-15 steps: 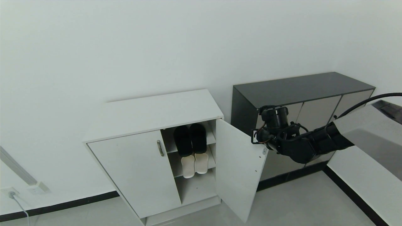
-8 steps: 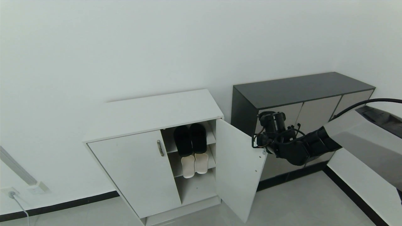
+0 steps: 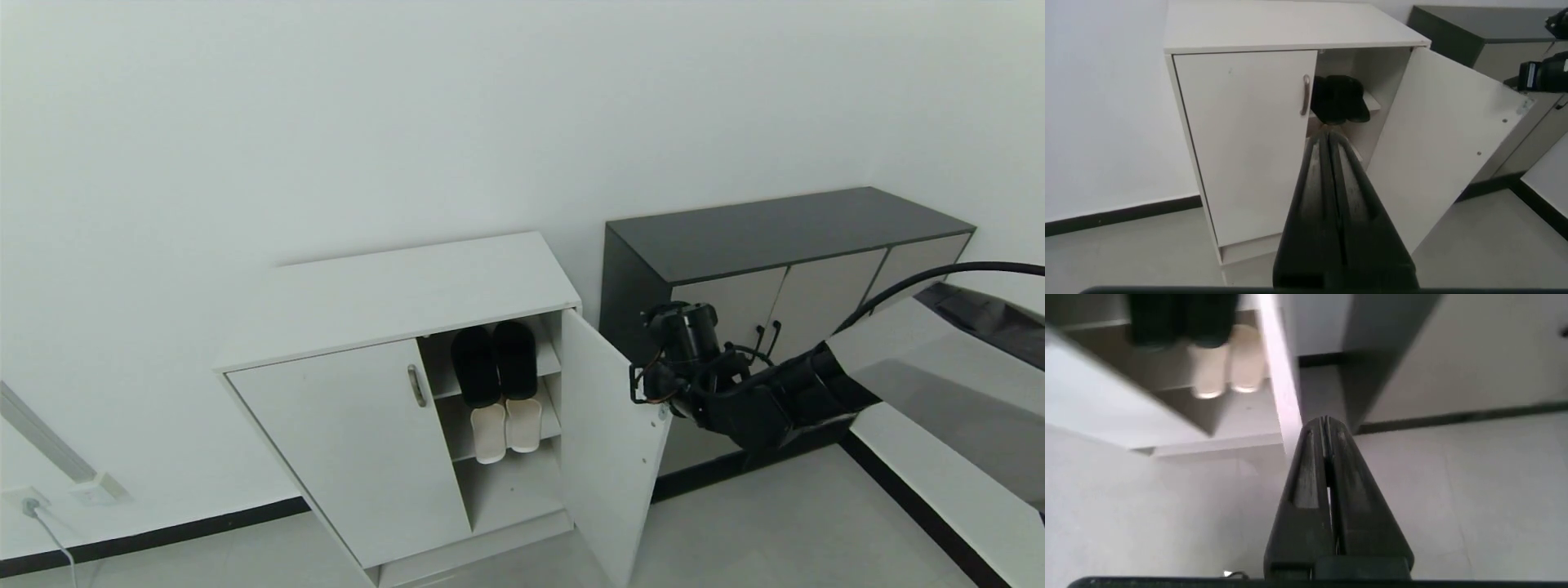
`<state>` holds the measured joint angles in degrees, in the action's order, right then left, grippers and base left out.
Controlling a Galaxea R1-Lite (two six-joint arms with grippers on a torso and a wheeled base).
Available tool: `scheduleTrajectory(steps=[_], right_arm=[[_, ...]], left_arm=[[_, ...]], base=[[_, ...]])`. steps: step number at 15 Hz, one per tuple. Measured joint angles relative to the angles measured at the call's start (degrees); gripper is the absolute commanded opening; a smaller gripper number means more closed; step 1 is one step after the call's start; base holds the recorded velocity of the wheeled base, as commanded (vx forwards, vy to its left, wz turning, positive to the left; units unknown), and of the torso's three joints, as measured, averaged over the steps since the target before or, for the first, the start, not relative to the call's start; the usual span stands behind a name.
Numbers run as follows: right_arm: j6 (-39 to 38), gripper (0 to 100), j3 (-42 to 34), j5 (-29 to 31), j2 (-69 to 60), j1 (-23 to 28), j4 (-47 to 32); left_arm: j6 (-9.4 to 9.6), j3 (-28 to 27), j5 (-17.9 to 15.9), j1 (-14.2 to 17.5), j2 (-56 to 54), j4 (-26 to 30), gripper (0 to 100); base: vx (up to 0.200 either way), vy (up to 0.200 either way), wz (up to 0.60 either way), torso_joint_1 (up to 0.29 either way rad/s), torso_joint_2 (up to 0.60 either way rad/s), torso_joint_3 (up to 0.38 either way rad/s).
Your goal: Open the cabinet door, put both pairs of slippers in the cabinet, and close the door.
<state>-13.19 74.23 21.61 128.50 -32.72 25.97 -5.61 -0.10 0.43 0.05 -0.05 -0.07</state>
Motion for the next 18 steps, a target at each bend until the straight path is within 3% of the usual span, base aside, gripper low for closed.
scheduleTrajectory(steps=[5, 16, 18], right_arm=[[0.0, 0, -2.9, -0.11, -4.27, -7.0, 0.5], [3.86, 0, -13.64, -4.55, -11.36, -8.81, 9.97], [3.73, 0, -13.87, -4.67, -11.43, -8.95, 10.06]], left_arm=[[0.0, 0.0, 0.0, 0.05, 0.0, 0.0, 0], [0.02, 0.0, -0.11, 0.02, 0.0, 0.0, 0], [0.06, 0.0, -0.1, -0.02, 0.0, 0.0, 0]], base=[[0.0, 0.0, 0.0, 0.0, 0.0, 0.0], [0.0, 0.0, 0.0, 0.0, 0.0, 0.0], [0.0, 0.0, 0.6, 0.002, 0.0, 0.0]])
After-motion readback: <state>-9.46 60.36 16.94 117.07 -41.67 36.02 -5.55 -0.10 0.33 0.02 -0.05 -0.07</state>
